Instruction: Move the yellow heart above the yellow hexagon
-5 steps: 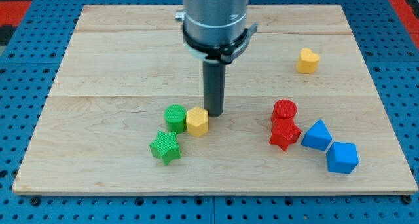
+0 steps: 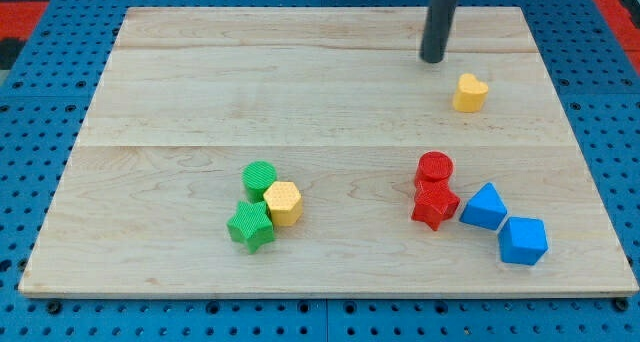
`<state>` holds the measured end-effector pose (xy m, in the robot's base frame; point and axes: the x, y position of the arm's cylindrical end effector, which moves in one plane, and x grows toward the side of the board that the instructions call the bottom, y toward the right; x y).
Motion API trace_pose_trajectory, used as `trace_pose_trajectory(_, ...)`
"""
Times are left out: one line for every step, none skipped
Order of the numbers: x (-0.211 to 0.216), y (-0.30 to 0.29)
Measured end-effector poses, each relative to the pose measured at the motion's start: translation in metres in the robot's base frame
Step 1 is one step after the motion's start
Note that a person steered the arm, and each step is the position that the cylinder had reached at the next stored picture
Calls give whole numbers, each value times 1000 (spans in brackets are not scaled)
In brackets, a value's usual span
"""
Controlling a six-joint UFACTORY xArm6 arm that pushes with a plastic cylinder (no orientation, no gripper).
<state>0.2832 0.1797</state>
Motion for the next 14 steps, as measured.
trace_pose_trajectory(19,75)
trace_pose_trajectory(49,55)
trace_pose_trajectory(65,3)
trace_pose_trajectory(94,15)
trace_pose_trajectory(117,-1)
trace_pose_trajectory(111,-105)
trace_pose_trajectory(90,-174)
trace_pose_trajectory(45,-149)
trace_pose_trajectory(51,-241)
trace_pose_trajectory(123,-244)
trace_pose_trajectory(66,-241)
trace_pose_trajectory(47,-204)
trace_pose_trajectory(84,-223)
trace_pose_trajectory(139,-249)
